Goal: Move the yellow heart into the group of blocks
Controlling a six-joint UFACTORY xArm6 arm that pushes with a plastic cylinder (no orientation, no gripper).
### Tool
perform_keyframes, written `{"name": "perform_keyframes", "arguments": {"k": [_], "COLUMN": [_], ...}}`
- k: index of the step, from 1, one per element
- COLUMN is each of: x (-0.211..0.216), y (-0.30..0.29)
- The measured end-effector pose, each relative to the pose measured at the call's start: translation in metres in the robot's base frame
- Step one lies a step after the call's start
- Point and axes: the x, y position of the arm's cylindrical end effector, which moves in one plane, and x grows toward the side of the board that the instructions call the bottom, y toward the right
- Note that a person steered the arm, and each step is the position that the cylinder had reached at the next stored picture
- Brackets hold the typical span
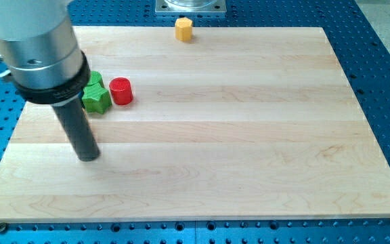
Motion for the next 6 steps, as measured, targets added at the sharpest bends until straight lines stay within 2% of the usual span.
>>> {"name": "perform_keyframes", "arguments": {"k": [3,4,5,6], "x": [-0.053,-0.048,-0.053,-0.087], "y": [-0.013,-0.032,-0.097,-0.127]}}
